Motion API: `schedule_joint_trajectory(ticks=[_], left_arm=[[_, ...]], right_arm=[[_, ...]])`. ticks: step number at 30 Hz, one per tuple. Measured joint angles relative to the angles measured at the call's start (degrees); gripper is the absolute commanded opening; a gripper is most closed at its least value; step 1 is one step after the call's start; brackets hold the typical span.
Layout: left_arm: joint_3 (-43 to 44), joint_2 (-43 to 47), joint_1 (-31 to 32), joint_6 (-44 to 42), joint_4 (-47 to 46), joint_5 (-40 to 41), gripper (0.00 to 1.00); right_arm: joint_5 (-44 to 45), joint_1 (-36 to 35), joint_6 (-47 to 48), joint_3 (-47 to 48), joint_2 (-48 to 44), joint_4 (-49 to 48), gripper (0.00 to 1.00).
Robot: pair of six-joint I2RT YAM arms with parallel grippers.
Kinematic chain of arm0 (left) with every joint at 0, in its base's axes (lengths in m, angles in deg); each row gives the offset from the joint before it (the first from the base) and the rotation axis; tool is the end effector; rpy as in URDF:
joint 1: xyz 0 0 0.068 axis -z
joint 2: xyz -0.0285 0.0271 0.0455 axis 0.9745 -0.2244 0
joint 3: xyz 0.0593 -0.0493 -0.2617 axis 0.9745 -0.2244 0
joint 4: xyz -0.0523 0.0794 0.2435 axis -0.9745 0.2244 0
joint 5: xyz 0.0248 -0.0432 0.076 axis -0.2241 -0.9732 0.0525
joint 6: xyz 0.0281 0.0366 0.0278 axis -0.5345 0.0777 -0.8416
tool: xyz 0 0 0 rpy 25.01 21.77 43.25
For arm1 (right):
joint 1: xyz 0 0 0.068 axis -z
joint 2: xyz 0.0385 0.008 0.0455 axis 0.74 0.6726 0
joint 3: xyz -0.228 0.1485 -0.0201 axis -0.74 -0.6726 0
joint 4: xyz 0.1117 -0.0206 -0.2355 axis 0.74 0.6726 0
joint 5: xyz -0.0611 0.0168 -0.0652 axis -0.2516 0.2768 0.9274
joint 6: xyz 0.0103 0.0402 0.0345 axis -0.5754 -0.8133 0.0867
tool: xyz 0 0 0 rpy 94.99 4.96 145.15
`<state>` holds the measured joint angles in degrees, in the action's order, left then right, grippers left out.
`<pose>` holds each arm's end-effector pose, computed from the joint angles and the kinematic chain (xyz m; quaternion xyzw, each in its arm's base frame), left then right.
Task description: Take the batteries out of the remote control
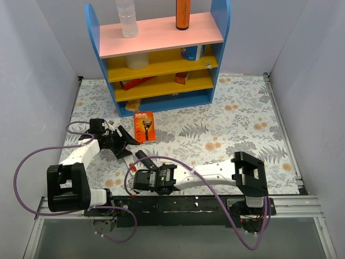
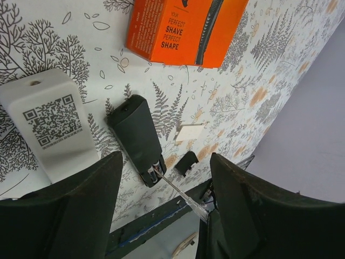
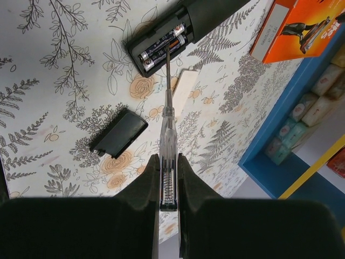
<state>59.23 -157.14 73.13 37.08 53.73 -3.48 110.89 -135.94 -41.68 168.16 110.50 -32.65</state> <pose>0.2274 -0.0056 0.1768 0.5362 -0.7601 0.3669 0.0053 0.0320 0.3790 0.2217 -0.7839 0.5175 -0.1678 0.2993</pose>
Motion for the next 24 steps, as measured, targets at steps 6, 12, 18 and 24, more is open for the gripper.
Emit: schedule_joint_trajectory(ticks=[6,12,18,24], left_arm=[[-0.48,-1.38,0.28,0.20,-0.83,-0.46,0.63],[-0.50,-3.87,1.03,0.35,-1.42,-0.42,0.61],[-0.50,-5.07,3.65,0.72,-1.88,0.02,0.59],[-0.50,-6.25,6.86,1.44,-2.97,0.46,0.54]], right_arm=[[0.31,-0.15,1.60,0.11,0.00,0.17,0.01],[0.09,-0.90,3.17,0.11,0.00,-0.02,0.01],[-0.37,-0.96,3.82,0.09,0.00,-0.22,0.01],[-1.09,-0.85,4.15,-1.40,-0.59,-2.10,0.01]])
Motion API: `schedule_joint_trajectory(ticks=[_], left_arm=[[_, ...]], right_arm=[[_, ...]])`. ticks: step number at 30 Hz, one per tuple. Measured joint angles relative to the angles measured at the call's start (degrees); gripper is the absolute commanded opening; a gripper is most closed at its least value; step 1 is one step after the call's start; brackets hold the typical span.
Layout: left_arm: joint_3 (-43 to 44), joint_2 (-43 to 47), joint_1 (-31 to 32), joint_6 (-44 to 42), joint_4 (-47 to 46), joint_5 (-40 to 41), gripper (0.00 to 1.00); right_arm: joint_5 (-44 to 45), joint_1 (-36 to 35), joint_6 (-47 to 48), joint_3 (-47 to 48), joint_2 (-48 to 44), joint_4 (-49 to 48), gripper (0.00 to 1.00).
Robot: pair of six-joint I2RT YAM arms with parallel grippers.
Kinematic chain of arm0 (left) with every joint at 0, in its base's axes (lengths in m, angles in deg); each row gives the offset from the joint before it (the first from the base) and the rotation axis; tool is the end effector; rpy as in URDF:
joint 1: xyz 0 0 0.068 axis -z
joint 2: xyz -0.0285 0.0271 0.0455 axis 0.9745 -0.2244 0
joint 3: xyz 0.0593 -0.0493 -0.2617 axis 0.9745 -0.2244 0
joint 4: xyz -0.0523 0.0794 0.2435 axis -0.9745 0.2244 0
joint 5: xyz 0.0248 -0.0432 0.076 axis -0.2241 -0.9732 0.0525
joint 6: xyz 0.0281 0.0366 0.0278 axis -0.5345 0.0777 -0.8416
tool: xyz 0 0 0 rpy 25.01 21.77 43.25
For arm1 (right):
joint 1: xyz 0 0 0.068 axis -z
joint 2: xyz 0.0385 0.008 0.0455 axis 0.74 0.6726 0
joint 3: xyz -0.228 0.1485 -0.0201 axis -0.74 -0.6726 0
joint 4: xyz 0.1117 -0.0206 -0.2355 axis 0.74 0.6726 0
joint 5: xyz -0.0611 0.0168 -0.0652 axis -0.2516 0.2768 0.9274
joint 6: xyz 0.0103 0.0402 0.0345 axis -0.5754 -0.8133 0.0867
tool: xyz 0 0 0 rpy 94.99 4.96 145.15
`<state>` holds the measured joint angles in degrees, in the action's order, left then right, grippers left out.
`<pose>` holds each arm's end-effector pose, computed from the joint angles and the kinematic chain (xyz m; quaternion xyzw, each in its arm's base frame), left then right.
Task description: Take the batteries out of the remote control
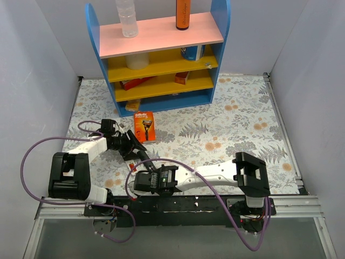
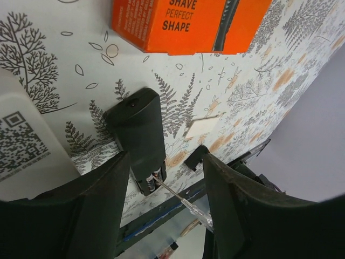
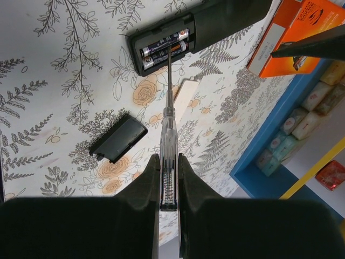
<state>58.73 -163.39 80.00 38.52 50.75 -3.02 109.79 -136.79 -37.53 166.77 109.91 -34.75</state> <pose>0.2339 -0.0330 0.1534 0.5127 -0.7844 0.3449 0.0542 0.0258 0.3784 0.2196 -0.8056 0.4843 -0.1627 0.3000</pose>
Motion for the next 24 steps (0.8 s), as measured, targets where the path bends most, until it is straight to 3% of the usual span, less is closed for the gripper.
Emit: schedule_joint_trajectory(ticks=[5,24], left_arm=[[0.00,-1.36,1.36,0.44,-0.11,0.70,0.49],[-0.33,-2.10,2.16,1.05,-1.22,1.33,0.46]], right_arm=[[-2.54,1.51,-0.24,-1.73,-1.68,-1.88,0.01],[-17.55,10.23,-2.86,-10.67,-8.90,-12.09,0.01]])
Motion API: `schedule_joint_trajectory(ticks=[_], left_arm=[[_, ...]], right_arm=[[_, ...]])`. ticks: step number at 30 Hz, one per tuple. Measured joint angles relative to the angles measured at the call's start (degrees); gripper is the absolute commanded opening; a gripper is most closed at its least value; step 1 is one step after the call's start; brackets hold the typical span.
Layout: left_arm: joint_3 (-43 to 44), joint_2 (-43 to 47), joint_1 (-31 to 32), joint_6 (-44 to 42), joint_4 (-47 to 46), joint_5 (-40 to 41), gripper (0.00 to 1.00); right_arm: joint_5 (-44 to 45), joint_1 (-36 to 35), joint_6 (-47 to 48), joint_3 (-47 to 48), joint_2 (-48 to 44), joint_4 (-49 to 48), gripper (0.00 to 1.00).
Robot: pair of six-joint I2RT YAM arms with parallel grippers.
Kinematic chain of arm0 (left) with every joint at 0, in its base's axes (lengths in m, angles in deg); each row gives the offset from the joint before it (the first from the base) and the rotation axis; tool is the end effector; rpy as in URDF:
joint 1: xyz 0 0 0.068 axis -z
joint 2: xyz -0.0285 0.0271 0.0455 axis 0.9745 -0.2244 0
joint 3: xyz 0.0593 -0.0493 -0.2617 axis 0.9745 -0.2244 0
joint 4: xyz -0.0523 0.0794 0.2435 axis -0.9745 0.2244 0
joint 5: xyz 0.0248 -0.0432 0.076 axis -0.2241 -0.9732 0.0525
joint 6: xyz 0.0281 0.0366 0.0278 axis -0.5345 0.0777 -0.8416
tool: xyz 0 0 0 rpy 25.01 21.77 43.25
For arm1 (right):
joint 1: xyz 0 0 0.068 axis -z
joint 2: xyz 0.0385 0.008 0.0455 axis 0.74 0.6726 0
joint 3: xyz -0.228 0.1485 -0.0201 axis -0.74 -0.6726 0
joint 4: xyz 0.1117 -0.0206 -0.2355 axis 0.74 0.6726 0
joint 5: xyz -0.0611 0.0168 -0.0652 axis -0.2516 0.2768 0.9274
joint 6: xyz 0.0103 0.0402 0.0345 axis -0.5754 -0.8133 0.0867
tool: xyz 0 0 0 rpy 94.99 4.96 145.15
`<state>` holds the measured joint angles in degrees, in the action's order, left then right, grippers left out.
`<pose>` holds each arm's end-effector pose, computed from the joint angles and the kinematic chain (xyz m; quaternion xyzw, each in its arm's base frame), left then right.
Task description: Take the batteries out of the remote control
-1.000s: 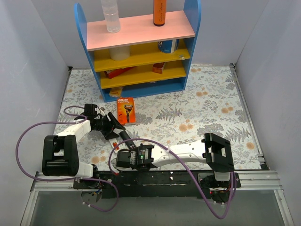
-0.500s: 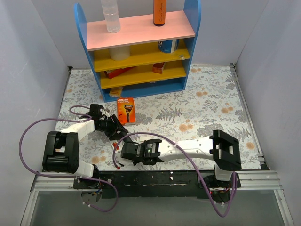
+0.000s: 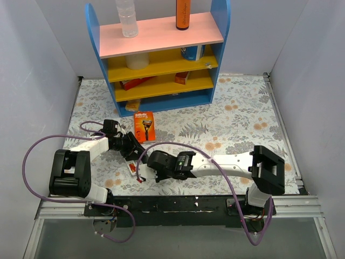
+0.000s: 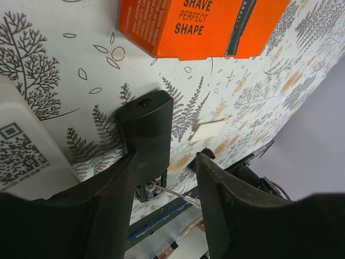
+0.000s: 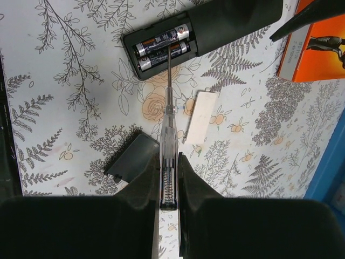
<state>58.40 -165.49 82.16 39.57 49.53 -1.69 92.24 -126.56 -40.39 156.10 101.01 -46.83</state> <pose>0.2348 -0.0413 0.1444 0.5123 -0.7905 0.3294 0.0641 0.0784 0.3471 0.2251 -0.7635 0.5628 -0.0078 0.3166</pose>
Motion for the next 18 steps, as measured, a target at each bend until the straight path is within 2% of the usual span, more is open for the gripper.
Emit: schedule_joint_trajectory(ticks=[18], left_arm=[[0.13,-0.92,-0.02,0.52,-0.17,0.20,0.47]], right_arm=[[-14.34,9.11,-3.02,-8.90,-5.35,-9.62,0.01]])
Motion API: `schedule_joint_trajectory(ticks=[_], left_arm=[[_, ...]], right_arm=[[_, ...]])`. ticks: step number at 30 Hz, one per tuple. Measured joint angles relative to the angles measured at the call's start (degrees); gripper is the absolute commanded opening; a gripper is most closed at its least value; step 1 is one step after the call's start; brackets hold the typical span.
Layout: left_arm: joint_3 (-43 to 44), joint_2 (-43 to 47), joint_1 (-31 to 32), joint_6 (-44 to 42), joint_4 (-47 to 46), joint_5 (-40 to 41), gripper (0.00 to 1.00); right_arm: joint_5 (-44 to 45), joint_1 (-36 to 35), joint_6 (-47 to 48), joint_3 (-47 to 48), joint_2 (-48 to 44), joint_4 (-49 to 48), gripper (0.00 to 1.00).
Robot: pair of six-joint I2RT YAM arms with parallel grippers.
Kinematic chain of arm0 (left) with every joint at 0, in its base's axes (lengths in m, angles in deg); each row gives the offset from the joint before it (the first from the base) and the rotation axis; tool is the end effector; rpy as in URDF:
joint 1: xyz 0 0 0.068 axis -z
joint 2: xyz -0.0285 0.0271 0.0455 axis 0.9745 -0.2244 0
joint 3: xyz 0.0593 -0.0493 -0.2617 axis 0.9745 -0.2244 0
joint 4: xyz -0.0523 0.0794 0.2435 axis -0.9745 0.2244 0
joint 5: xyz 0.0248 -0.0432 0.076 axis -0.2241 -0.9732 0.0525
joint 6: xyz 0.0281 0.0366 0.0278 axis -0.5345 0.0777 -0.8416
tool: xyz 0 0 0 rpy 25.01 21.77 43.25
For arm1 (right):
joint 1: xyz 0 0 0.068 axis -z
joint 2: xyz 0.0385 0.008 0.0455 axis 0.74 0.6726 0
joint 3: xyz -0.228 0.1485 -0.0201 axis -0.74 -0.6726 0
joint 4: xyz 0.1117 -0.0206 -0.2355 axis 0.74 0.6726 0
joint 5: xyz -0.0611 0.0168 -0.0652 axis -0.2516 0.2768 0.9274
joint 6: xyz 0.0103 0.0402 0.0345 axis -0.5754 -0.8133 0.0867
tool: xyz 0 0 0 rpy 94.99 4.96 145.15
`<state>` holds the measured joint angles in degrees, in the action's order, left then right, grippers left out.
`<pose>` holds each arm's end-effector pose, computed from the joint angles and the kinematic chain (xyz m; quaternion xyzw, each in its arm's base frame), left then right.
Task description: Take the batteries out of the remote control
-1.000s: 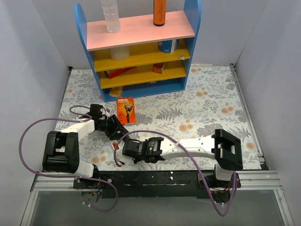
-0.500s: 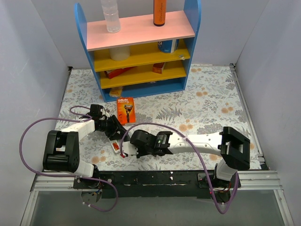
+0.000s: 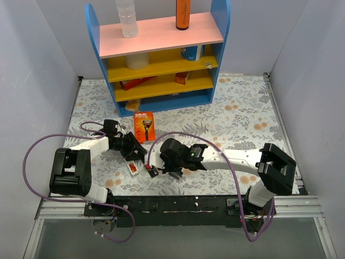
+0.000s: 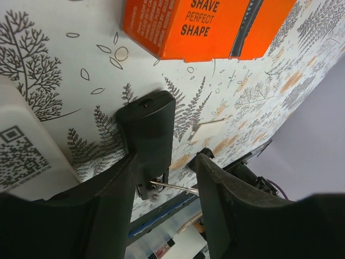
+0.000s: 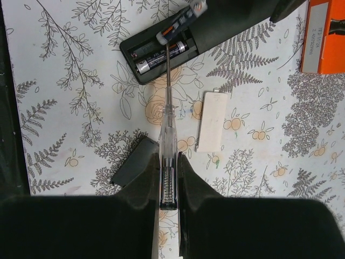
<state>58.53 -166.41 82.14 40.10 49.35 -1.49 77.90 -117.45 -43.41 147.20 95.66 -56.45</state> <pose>0.2361 -0.0412 0.1415 0.5184 -0.7881 0.3248 0.0683 0.1176 0.3157 0.2176 -0.7167 0.6079 0.1057 0.3251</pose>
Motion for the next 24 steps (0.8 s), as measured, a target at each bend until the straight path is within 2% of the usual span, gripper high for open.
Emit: schedule_joint_trajectory(ticks=[8,20,24], left_arm=[[0.02,-0.26,-0.02,0.13,0.00,-0.09,0.47],[2.43,-1.99,0.02,0.15,1.01,-0.37,0.47],[4.31,-2.60,0.13,0.09,0.94,0.37,0.51]], right_arm=[[-6.51,4.11,-0.74,-3.69,-1.57,-3.72,0.01],[-7.52,4.79,-3.50,-1.92,-1.57,-1.88,0.01],[-8.00,4.83,-5.42,-0.76,-2.84,-1.16,0.01]])
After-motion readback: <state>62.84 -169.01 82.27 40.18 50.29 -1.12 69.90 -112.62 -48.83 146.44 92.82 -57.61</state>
